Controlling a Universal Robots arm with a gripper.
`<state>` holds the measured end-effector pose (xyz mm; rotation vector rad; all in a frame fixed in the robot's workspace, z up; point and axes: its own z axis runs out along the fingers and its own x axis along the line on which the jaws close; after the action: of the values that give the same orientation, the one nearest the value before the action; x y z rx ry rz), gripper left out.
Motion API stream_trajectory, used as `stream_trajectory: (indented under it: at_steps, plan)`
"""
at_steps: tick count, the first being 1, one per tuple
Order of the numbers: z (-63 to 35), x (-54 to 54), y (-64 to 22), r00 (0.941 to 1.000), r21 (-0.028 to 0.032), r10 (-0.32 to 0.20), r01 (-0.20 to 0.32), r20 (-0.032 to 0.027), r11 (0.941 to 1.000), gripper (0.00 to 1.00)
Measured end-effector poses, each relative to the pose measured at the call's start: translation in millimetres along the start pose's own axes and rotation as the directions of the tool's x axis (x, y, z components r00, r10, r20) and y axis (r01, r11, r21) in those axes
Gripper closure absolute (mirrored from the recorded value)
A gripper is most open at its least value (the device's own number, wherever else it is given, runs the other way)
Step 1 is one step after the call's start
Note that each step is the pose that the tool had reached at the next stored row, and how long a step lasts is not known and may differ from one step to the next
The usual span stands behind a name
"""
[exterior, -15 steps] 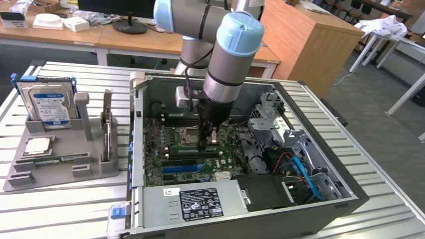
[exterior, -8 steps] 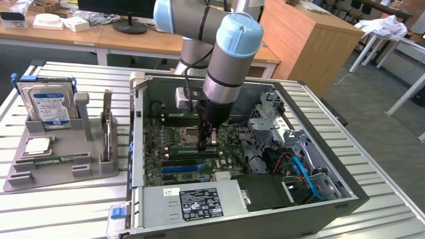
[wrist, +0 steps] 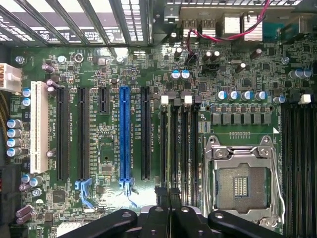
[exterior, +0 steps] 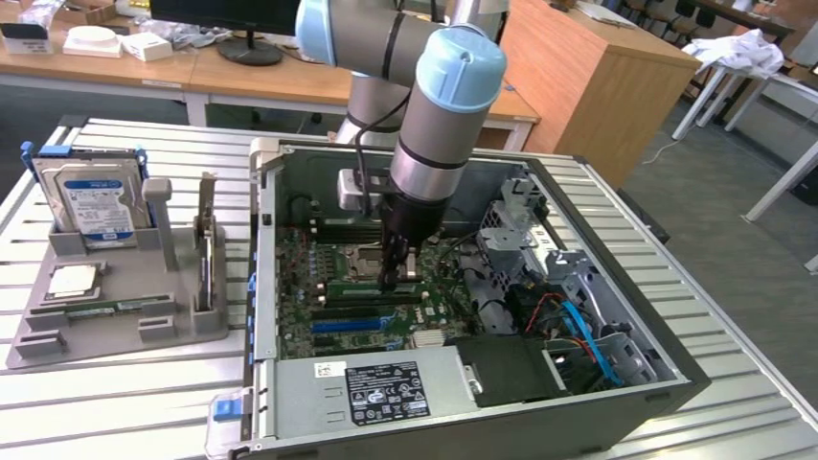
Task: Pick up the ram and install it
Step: 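Insert the ram into the slot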
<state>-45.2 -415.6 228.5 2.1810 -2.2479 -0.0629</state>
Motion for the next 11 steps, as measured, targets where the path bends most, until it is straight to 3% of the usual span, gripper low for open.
stream_trajectory:
  at_steps: [11]
  plan:
    - [-2.9, 0.0, -0.3, 1.0, -0.0002, 0.0, 0.0, -0.0004, 1.0, 0.88]
